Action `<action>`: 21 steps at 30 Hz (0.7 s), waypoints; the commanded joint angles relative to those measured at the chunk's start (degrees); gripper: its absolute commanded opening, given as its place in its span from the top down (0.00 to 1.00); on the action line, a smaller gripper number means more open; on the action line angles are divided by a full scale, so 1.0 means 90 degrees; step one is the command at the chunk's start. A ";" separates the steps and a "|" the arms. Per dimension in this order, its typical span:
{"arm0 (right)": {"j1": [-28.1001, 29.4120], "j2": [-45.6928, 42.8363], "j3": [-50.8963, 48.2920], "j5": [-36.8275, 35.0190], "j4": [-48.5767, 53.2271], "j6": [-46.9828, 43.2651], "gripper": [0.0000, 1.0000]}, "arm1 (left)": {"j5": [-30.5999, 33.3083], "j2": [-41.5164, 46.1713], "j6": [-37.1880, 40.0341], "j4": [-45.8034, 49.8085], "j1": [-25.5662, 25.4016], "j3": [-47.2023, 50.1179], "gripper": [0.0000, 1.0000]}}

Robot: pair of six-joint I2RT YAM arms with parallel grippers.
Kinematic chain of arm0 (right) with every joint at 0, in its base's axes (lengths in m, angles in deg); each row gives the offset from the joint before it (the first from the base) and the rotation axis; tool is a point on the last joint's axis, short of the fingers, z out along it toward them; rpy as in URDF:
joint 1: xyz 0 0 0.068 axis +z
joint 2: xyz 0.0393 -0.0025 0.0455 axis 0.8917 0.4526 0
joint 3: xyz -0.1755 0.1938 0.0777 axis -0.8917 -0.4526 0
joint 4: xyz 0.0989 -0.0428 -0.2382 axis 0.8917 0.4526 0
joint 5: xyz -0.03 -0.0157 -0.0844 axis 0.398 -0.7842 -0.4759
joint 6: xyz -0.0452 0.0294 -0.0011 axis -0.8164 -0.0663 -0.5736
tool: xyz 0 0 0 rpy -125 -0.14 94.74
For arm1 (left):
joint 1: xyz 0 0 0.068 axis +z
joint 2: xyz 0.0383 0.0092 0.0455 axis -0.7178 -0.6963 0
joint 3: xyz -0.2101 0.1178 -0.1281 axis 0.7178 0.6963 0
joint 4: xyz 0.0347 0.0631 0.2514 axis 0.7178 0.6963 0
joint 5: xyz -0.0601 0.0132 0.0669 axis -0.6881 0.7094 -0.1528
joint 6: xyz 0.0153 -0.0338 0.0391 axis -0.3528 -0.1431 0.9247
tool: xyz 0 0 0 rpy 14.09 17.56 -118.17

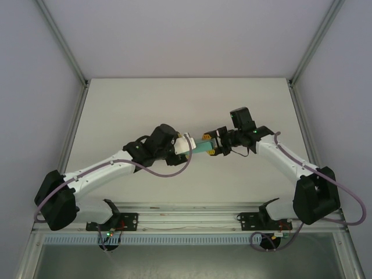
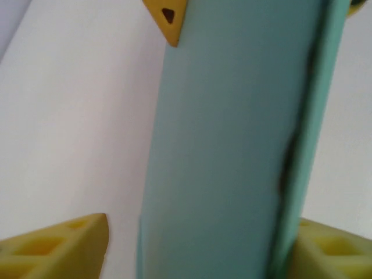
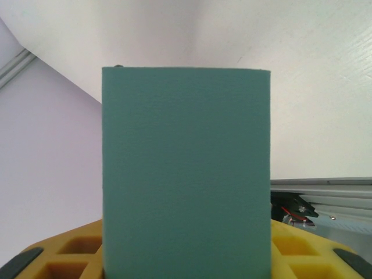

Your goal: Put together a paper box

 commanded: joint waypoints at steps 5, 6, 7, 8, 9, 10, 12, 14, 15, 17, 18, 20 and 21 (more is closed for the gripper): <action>0.0045 -0.0314 0.0043 0.0370 0.0035 0.0122 0.62 | 0.0234 0.0275 0.0133 -0.0120 -0.0034 -0.0106 0.46; 0.0048 -0.0341 0.0041 0.0358 0.0018 0.0144 0.61 | 0.0250 0.0286 0.0128 -0.0129 -0.0033 -0.0111 0.46; 0.0043 -0.0362 0.0036 0.0364 0.0022 0.0135 0.58 | 0.0272 0.0299 0.0123 -0.0120 -0.0031 -0.0129 0.48; 0.0044 -0.0373 0.0050 0.0374 0.0056 0.0102 0.52 | 0.0245 0.0316 0.0112 -0.0070 -0.0031 -0.0154 0.50; 0.0037 -0.0371 0.0083 0.0362 0.0162 -0.0004 0.49 | 0.0239 0.0336 0.0100 -0.0054 -0.0031 -0.0161 0.50; 0.0040 -0.0391 0.0133 0.0255 0.0317 -0.0168 0.49 | 0.0222 0.0381 0.0109 -0.0067 -0.0034 -0.0135 0.52; 0.0042 -0.0456 0.0289 -0.0057 0.0602 -0.0545 0.40 | 0.0218 0.0453 0.0066 -0.0133 -0.0033 -0.0073 0.54; -0.0003 -0.0543 0.0415 -0.0453 0.0716 -0.0957 0.33 | 0.0314 0.0516 -0.0051 -0.0099 -0.0028 -0.0029 0.55; -0.0034 -0.0603 0.0458 -0.0670 0.0738 -0.1205 0.27 | 0.0267 0.0538 -0.0139 0.0042 -0.0034 -0.0046 0.55; -0.0132 -0.0747 0.0545 -0.1309 0.0919 -0.1708 0.18 | 0.0004 0.0593 -0.0309 0.0279 -0.0027 -0.0012 0.58; -0.0213 -0.0822 0.0594 -0.1635 0.0983 -0.2030 0.13 | -0.0079 0.0635 -0.0351 0.0373 -0.0033 0.0033 0.58; -0.0410 -0.0986 0.0746 -0.2368 0.1201 -0.2819 0.00 | -0.0052 0.0713 -0.0615 0.0437 -0.0031 0.0155 0.62; -0.0498 -0.1058 0.0821 -0.2597 0.1198 -0.3367 0.00 | -0.0110 0.0734 -0.0672 0.0513 -0.0029 0.0208 0.62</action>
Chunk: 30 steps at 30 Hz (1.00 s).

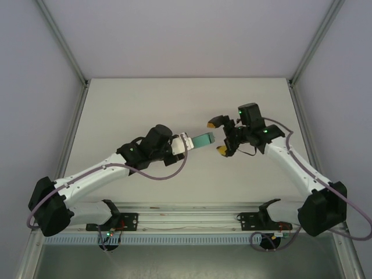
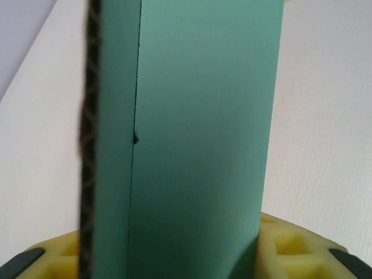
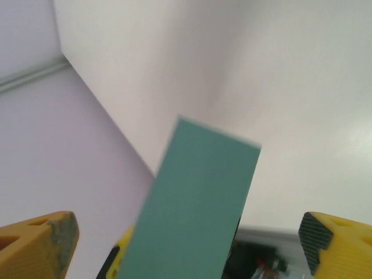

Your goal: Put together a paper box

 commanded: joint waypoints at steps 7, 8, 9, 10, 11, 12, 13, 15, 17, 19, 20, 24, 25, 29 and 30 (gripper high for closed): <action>-0.0409 -0.1300 -0.0001 -0.2781 0.0322 -0.5894 0.00 | -0.0364 -0.0343 -0.0654 0.1492 0.0030 -0.0081 0.58; -0.0409 -0.1504 -0.0196 -0.2844 0.0155 -0.6066 0.00 | -0.0451 -0.0421 -0.0640 0.1520 0.0029 -0.0098 0.57; -0.0410 -0.1678 -0.0358 -0.2872 0.0034 -0.6271 0.00 | -0.0528 -0.0482 -0.0620 0.1528 0.0033 -0.0098 0.57; -0.0411 -0.1827 -0.0498 -0.2769 -0.0034 -0.6576 0.00 | -0.0604 -0.0560 -0.0586 0.1516 0.0035 -0.0105 0.57; -0.0410 -0.1862 -0.0542 -0.2713 -0.0010 -0.6729 0.00 | -0.0660 -0.0626 -0.0539 0.1502 0.0034 -0.0119 0.57; -0.0409 -0.1840 -0.0537 -0.2603 0.0104 -0.6898 0.00 | -0.0731 -0.0700 -0.0476 0.1502 0.0029 -0.0146 0.57; -0.0409 -0.1775 -0.0512 -0.2366 0.0260 -0.7079 0.00 | -0.0832 -0.0806 -0.0418 0.1551 0.0029 -0.0218 0.57; -0.0395 -0.1591 -0.0484 -0.1580 0.0486 -0.7417 0.00 | -0.1008 -0.1032 -0.0315 0.1696 0.0029 -0.0377 0.57; -0.0334 -0.1379 -0.0515 -0.0826 0.0618 -0.7788 0.09 | -0.1057 -0.1306 -0.0267 0.1846 0.0030 -0.0544 0.57; -0.0158 -0.1198 -0.0551 -0.0614 0.0665 -0.8034 0.14 | -0.1037 -0.1560 -0.0218 0.1939 0.0029 -0.0675 0.57; -0.0040 -0.1129 -0.0562 -0.0570 0.0684 -0.8172 0.14 | -0.1039 -0.1669 -0.0207 0.1962 0.0032 -0.0722 0.57; 0.0495 -0.0914 -0.0597 -0.0675 0.0706 -0.8654 0.18 | -0.1195 -0.2000 -0.0097 0.2012 0.0035 -0.0900 0.56; 0.0578 -0.0860 -0.0593 -0.0698 0.0723 -0.8738 0.20 | -0.1283 -0.2055 -0.0086 0.2037 0.0030 -0.0951 0.56; 0.0785 -0.0619 -0.0628 -0.0931 0.0711 -0.8816 0.32 | -0.1326 -0.2158 -0.0021 0.2032 0.0032 -0.1073 0.55; 0.0838 -0.0547 -0.0623 -0.0964 0.0687 -0.8823 0.35 | -0.1315 -0.2192 -0.0020 0.2066 0.0033 -0.1121 0.55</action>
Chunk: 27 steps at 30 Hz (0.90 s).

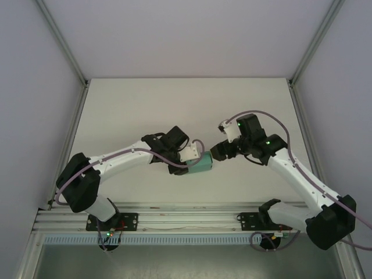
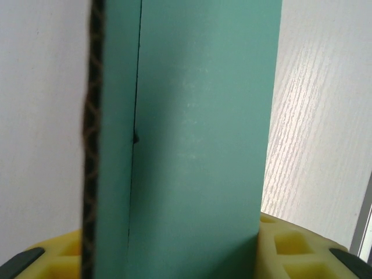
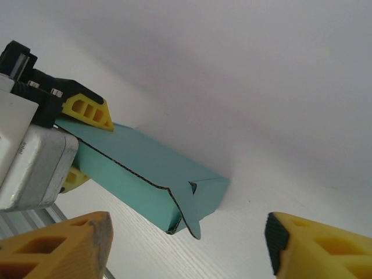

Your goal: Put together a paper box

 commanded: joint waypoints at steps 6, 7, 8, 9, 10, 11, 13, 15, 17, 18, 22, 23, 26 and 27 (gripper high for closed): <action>0.0217 0.0492 -0.0044 0.0198 -0.0013 -0.0494 0.54 | -0.0162 -0.0347 0.0166 0.0437 0.0036 -0.0415 0.55; 0.0221 0.0536 -0.0040 0.0202 -0.0008 -0.0509 0.57 | -0.0131 -0.0366 0.0166 0.0446 0.0039 -0.0426 0.55; 0.0240 0.0562 -0.0051 0.0166 -0.0027 -0.0519 0.60 | -0.0113 -0.0390 0.0165 0.0463 0.0038 -0.0438 0.55; 0.0238 0.0593 -0.0055 0.0136 -0.0039 -0.0546 0.62 | -0.0104 -0.0398 0.0166 0.0486 0.0038 -0.0452 0.55; 0.0249 0.0613 -0.0072 0.0113 -0.0053 -0.0571 0.65 | -0.0098 -0.0414 0.0161 0.0495 0.0037 -0.0470 0.55; 0.0250 0.0629 -0.0082 0.0042 -0.0062 -0.0564 0.69 | -0.0112 -0.0408 0.0169 0.0509 0.0037 -0.0486 0.55; 0.0251 0.0681 -0.0072 -0.0126 -0.0087 -0.0501 0.80 | -0.0137 -0.0402 0.0179 0.0497 0.0032 -0.0504 0.55; 0.0259 0.0739 -0.0037 -0.0156 -0.0032 -0.0456 0.89 | -0.0108 -0.0403 0.0174 0.0468 0.0039 -0.0521 0.55; 0.0286 0.0780 -0.0017 -0.0192 -0.0033 -0.0326 0.93 | -0.0072 -0.0433 0.0135 0.0446 0.0039 -0.0546 0.55; 0.0307 0.0782 -0.0044 -0.0241 -0.0071 -0.0214 0.95 | -0.0078 -0.0462 0.0116 0.0427 0.0035 -0.0579 0.55; 0.0648 0.0595 -0.0348 -0.1146 -0.0654 0.0728 1.00 | 0.0024 -0.0605 -0.0003 0.0319 0.0039 -0.0643 0.55; 0.0734 0.0510 -0.0457 -0.1366 -0.0871 0.1093 1.00 | 0.0026 -0.0643 -0.0046 0.0310 0.0042 -0.0664 0.55; 0.0872 0.0235 -0.0875 -0.1709 -0.1615 0.2201 1.00 | 0.0031 -0.0730 -0.0090 0.0321 0.0039 -0.0753 0.54; 0.0872 0.0046 -0.1035 -0.1800 -0.1902 0.2628 1.00 | 0.0034 -0.0756 -0.0101 0.0319 0.0039 -0.0774 0.54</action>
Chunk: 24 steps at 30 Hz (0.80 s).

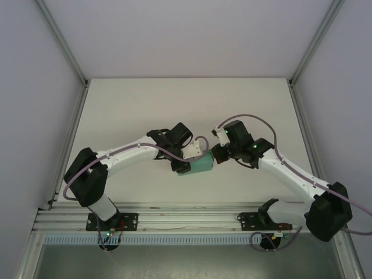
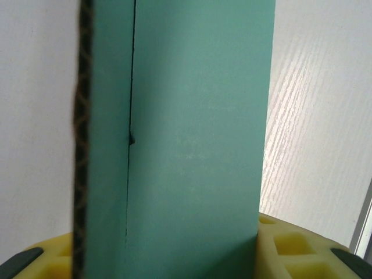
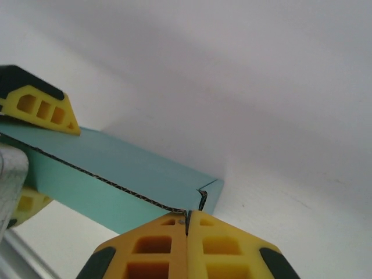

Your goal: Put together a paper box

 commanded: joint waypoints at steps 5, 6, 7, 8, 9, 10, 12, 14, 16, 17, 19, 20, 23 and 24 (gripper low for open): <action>0.0141 -0.0757 -0.1101 -0.0482 -0.1775 0.1898 1.00 | 0.0088 -0.0239 -0.0048 -0.0107 0.0003 -0.0212 0.54; 0.0141 -0.0819 -0.1190 -0.0570 -0.1836 0.1878 1.00 | 0.0091 -0.0242 -0.0050 -0.0104 0.0000 -0.0218 0.54; 0.0139 -0.0845 -0.1277 -0.0646 -0.1857 0.1832 1.00 | 0.0086 -0.0238 -0.0048 -0.0115 -0.0002 -0.0209 0.54; 0.0139 -0.0855 -0.1345 -0.0721 -0.1849 0.1742 1.00 | 0.0094 -0.0239 -0.0067 -0.0128 -0.0002 -0.0203 0.53; 0.0142 -0.0844 -0.1444 -0.0765 -0.1860 0.1625 1.00 | 0.0106 -0.0244 -0.0087 -0.0140 -0.0001 -0.0201 0.53; 0.0139 -0.0829 -0.1549 -0.0772 -0.1919 0.1498 1.00 | 0.0108 -0.0239 -0.0091 -0.0164 0.0001 -0.0198 0.52; 0.0154 -0.0848 -0.1947 -0.0655 -0.2313 0.1118 1.00 | 0.0123 -0.0243 -0.0100 -0.0220 0.0000 -0.0169 0.52; 0.0174 -0.0927 -0.2488 -0.0611 -0.3025 0.0808 1.00 | 0.0139 -0.0246 -0.0133 -0.0250 0.0000 -0.0169 0.51; 0.0178 -0.1008 -0.2921 -0.0636 -0.3577 0.0543 1.00 | 0.0166 -0.0263 -0.0129 -0.0243 0.0003 -0.0164 0.51; 0.0178 -0.1066 -0.3099 -0.0715 -0.3781 0.0460 1.00 | 0.0202 -0.0265 -0.0126 -0.0234 -0.0002 -0.0170 0.51; 0.0178 -0.1195 -0.3238 -0.0829 -0.3869 0.0373 1.00 | 0.0281 -0.0258 -0.0120 -0.0210 -0.0002 -0.0198 0.51; 0.0185 -0.1288 -0.3267 -0.0816 -0.3869 0.0350 1.00 | 0.0319 -0.0254 -0.0133 -0.0207 -0.0002 -0.0213 0.51; 0.0178 -0.1539 -0.3289 -0.0859 -0.3781 0.0420 1.00 | 0.0355 -0.0214 -0.0158 -0.0239 0.0003 -0.0252 0.45; 0.0179 -0.1606 -0.3236 -0.0894 -0.3680 0.0441 1.00 | 0.0358 -0.0183 -0.0170 -0.0270 -0.0002 -0.0259 0.44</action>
